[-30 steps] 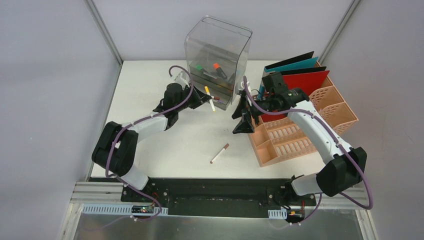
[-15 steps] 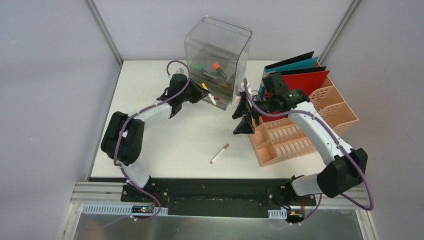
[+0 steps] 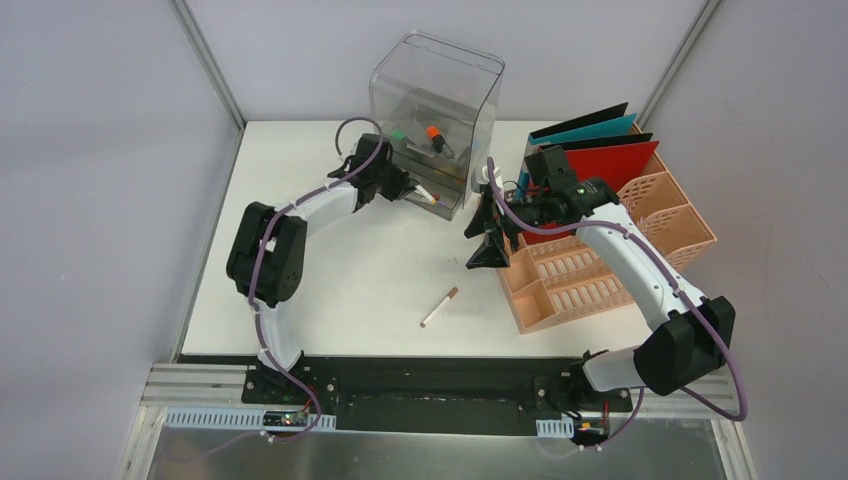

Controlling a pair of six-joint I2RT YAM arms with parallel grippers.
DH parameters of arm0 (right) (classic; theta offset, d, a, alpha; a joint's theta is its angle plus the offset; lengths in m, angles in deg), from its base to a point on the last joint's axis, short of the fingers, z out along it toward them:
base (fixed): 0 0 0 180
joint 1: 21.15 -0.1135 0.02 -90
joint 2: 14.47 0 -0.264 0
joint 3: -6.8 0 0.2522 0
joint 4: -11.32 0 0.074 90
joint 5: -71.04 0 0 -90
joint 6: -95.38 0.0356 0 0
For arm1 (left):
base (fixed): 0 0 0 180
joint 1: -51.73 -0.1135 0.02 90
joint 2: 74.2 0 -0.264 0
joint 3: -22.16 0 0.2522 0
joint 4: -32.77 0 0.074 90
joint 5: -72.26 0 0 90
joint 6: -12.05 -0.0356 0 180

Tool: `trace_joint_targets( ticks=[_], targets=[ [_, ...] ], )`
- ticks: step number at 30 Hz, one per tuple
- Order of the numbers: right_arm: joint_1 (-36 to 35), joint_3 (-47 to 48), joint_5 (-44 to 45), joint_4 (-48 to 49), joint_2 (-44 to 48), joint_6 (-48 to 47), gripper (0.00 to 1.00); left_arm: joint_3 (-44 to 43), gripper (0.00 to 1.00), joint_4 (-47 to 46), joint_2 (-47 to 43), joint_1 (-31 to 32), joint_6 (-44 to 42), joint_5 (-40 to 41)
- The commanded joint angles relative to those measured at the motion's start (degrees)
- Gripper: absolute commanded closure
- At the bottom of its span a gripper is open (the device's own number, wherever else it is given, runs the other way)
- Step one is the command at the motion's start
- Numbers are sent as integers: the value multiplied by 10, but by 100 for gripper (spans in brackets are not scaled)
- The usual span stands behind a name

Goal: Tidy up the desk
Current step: Place the stationery in the drawer.

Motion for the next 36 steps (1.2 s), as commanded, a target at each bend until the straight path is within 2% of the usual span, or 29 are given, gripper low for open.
trace_joint_targets(
  ticks=[1,6,11,14,19,26,34,36],
  targets=[
    [3,-3,-7,20,16,-17,20,-52,97,7,26,-3,15,-8],
    [4,-3,-6,20,18,-18,20,-73,76,-25,54,-8,4,-40],
    [6,-3,-6,20,22,-20,20,-62,67,-68,49,-10,-15,-48],
    [6,-4,-7,20,23,-20,20,-50,65,-75,36,-12,-30,-51],
    [7,-4,-7,20,23,-20,20,2,64,-141,-3,-19,-54,-71],
    [10,-4,-7,20,23,-21,20,105,64,-208,-113,-22,-146,-91],
    [21,-6,-13,20,27,-23,20,205,63,-165,-292,-23,-321,-59],
    [25,-8,-16,20,29,-25,20,227,59,-152,-341,-24,-370,-51]
  ],
)
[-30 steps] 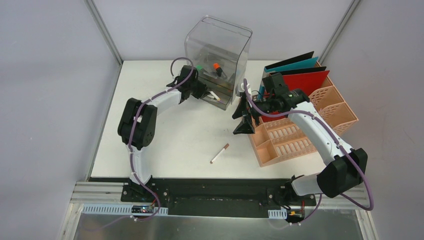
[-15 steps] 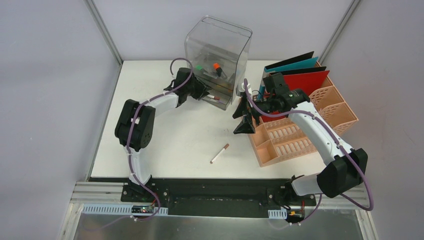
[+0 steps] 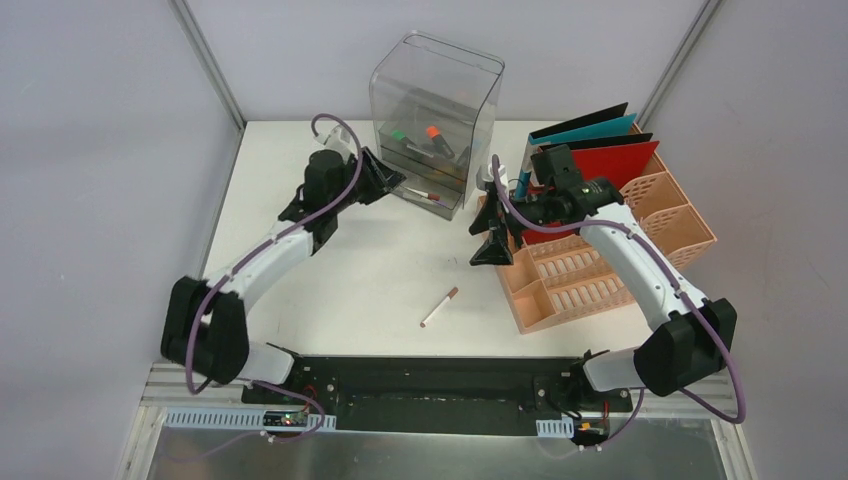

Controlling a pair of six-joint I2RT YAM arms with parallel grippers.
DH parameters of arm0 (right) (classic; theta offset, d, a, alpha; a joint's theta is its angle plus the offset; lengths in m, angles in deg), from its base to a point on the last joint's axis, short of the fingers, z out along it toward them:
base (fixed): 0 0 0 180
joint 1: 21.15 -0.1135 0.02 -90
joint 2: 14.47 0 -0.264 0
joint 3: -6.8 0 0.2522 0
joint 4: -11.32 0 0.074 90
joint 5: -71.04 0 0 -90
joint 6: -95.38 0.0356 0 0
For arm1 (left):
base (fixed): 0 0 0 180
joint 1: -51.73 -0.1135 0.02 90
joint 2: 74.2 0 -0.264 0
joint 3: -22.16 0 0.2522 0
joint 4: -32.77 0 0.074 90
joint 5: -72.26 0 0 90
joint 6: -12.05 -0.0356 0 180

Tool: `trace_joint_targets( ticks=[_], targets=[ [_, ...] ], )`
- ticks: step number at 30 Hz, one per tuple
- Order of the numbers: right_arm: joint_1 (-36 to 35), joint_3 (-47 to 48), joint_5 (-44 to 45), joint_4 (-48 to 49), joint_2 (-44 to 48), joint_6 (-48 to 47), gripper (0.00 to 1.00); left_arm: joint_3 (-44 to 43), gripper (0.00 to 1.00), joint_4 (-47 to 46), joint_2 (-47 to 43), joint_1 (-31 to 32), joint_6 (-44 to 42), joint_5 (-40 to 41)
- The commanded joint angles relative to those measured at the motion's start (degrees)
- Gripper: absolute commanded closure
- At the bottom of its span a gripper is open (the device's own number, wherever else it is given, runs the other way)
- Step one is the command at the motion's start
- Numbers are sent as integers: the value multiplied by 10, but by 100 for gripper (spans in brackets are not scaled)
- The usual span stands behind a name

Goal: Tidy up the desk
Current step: Place the stationery in the drawer, then pick up the stationery from the center of the board.

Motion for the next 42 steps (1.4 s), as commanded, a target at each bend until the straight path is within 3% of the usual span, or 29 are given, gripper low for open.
trace_joint_targets(
  ticks=[1,4,7,9,19,32,38,42],
  targets=[
    [10,-7,-19,20,29,-22,20,41,55,12,-116,-5,-151,31],
    [15,-11,-26,20,32,-27,20,75,38,31,-188,-5,-195,53],
    [22,-14,-33,20,36,-33,20,114,13,40,-262,-5,-217,65],
    [27,-16,-38,20,39,-38,20,141,2,44,-301,-5,-226,63],
    [59,-34,-72,26,65,-58,19,215,1,85,-397,-5,-215,-71],
    [75,-37,-85,26,61,-61,19,253,1,117,-348,-3,-135,-163],
    [76,-38,-86,27,59,-61,19,270,1,112,-318,28,-130,-156],
    [78,-38,-86,27,57,-61,19,269,1,122,-287,110,-149,-76]
  ],
)
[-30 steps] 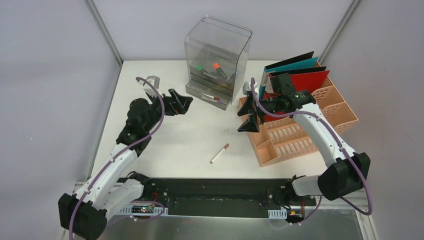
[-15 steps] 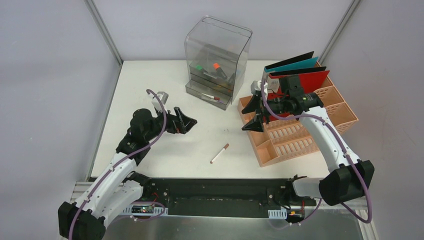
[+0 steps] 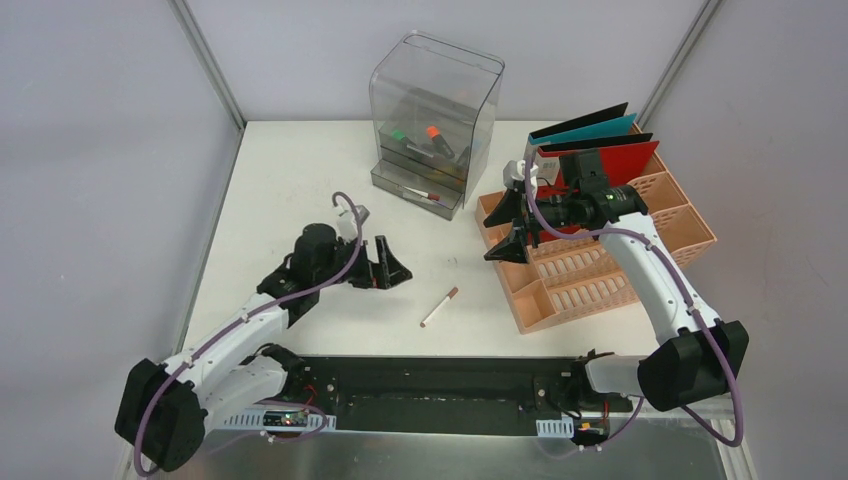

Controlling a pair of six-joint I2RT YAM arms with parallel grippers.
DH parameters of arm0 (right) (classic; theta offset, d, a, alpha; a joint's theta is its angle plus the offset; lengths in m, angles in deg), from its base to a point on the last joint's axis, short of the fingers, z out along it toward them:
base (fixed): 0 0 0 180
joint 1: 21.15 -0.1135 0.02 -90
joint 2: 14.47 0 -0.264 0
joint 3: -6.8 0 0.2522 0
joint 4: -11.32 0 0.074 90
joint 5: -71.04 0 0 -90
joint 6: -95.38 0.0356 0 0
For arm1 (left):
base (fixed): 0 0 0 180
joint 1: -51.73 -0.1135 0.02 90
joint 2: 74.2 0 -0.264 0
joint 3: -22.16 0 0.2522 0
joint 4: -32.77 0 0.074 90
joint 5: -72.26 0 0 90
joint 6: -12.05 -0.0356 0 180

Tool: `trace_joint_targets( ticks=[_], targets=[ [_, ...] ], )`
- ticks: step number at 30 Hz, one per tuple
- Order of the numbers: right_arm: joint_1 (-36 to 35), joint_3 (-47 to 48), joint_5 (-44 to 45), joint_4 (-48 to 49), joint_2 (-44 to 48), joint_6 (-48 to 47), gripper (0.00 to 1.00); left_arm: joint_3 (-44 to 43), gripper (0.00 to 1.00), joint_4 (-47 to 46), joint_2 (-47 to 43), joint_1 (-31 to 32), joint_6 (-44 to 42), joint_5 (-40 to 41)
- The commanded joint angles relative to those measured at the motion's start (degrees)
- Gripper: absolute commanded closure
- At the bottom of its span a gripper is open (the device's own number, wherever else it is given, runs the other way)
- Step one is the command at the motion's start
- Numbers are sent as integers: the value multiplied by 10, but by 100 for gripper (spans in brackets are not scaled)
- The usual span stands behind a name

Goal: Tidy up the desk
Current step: Pick up the stationery from the center of the board.

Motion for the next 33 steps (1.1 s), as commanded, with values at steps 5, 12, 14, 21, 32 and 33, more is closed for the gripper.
trace_joint_targets(
  ticks=[5,12,14,21,32,33],
  targets=[
    [8,-2,-29,18,5,-17,19,-33,3,24,91,170,-44,160],
    [12,-3,-31,18,5,-16,19,-80,3,51,174,297,-90,350],
    [14,-3,-32,18,5,-16,19,-97,3,55,202,326,-103,382],
    [17,-3,-35,18,6,-16,19,-176,9,85,311,394,-143,447],
    [23,-4,-41,17,9,-17,19,-288,31,148,455,440,-162,504],
    [23,-4,-41,17,9,-17,19,-297,35,159,466,442,-161,510]
  ],
)
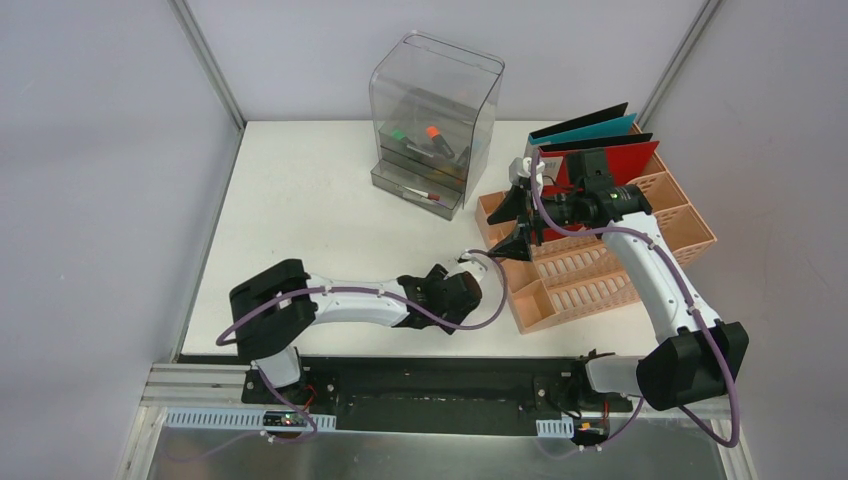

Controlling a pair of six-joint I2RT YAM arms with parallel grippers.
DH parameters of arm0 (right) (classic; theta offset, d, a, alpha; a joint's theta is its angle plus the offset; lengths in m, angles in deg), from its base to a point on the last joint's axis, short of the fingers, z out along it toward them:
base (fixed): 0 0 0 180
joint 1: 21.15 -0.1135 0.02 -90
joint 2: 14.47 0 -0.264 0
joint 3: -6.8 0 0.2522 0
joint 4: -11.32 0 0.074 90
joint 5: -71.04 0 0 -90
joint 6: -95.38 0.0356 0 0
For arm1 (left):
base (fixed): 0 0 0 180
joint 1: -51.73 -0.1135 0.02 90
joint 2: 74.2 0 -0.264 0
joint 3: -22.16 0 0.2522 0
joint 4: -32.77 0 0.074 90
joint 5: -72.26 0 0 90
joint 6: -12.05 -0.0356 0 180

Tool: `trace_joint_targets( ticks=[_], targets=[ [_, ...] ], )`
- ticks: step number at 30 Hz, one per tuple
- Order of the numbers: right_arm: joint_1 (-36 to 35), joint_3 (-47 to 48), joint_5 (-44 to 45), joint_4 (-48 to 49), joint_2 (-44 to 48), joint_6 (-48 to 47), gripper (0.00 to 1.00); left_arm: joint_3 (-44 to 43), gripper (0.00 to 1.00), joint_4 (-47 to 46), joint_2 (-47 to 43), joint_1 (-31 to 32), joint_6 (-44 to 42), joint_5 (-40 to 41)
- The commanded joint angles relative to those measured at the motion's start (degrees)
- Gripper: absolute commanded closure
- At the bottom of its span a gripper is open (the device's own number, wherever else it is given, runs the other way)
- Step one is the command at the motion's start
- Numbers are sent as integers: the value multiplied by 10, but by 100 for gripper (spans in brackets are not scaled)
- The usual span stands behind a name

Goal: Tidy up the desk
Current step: Pick up the stationery from the center of the board.

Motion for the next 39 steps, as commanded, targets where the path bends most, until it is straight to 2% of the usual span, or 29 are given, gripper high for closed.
trace_joint_targets(
  ticks=[1,7,16,21,25,33,39],
  targets=[
    [4,-4,-29,17,9,-17,19,-54,40,43,39,9,-15,51],
    [5,-4,-30,17,8,-17,19,-71,65,72,65,11,-7,66],
    [6,-5,-31,17,7,-17,19,-61,82,71,63,11,2,56],
    [7,-6,-32,18,5,-17,19,-52,88,59,51,11,6,47],
    [7,-5,-33,17,6,-17,19,-34,100,37,29,11,9,44],
    [9,-6,-34,18,6,-17,18,17,100,-2,-33,11,33,56],
    [11,-5,-41,18,0,-15,19,82,100,-67,-124,-1,54,63]
  ],
)
